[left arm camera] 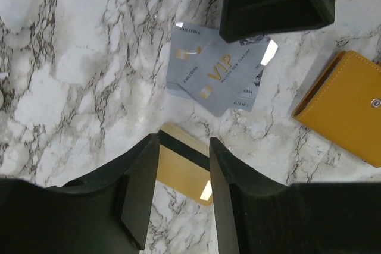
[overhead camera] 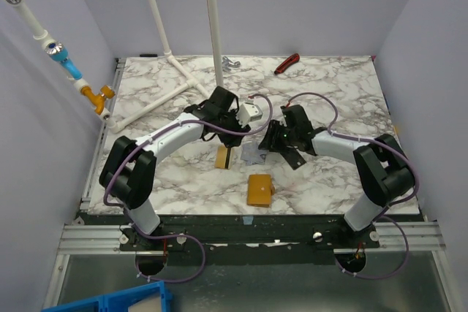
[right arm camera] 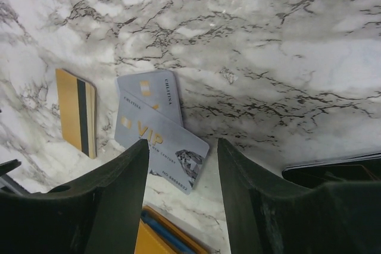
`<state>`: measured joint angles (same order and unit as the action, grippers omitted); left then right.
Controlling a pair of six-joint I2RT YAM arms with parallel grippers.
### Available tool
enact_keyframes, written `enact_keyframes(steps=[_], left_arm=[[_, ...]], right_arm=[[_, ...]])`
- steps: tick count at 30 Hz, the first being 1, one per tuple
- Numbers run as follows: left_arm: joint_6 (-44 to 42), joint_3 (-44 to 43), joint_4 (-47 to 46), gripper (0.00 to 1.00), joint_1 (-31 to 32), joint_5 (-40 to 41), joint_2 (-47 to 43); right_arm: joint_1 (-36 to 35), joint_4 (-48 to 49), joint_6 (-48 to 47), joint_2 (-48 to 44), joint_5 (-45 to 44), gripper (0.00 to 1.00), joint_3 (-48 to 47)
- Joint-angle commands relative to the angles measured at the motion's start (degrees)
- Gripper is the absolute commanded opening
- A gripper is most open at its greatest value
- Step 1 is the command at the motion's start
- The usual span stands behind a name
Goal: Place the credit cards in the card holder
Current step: Pick up the credit card from the center of the board.
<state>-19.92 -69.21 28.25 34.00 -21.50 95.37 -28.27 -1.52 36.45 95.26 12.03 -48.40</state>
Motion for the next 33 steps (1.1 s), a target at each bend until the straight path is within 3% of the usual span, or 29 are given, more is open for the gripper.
enact_keyframes(steps=[1, 9, 20, 25, 28, 33], left_arm=[[-4.24, -5.0, -0.95, 0.39, 2.66, 2.63, 3.89], [-6.24, -7.15, -1.0, 0.34, 4.97, 5.18, 8.46], [-10.76, -5.88, -1.55, 0.34, 10.21, 13.97, 10.44], [-10.47, -4.19, -0.5, 0.32, 10.47, 13.9, 6.74], [-10.2, -2.92, -1.3, 0.36, 9.99, 12.68, 4.12], [-12.11, -5.82, -0.37, 0.36, 11.23, 17.71, 9.46]], right_arm=[[1.27, 3.62, 0.5, 0.96, 3.72, 0.52, 1.58], [4.03, 6.32, 2.45, -0.77, 4.38, 0.51, 7.16], [6.11, 16.81, 9.53, 2.87, 12.46, 0.46, 13.97], [6.21, 16.69, 9.33, 0.52, 11.67, 0.46, 15.44], [6.26, 15.98, 8.61, -1.03, 10.4, 0.47, 15.85], [6.24, 16.5, 9.57, 2.17, 11.98, 0.47, 15.63]])
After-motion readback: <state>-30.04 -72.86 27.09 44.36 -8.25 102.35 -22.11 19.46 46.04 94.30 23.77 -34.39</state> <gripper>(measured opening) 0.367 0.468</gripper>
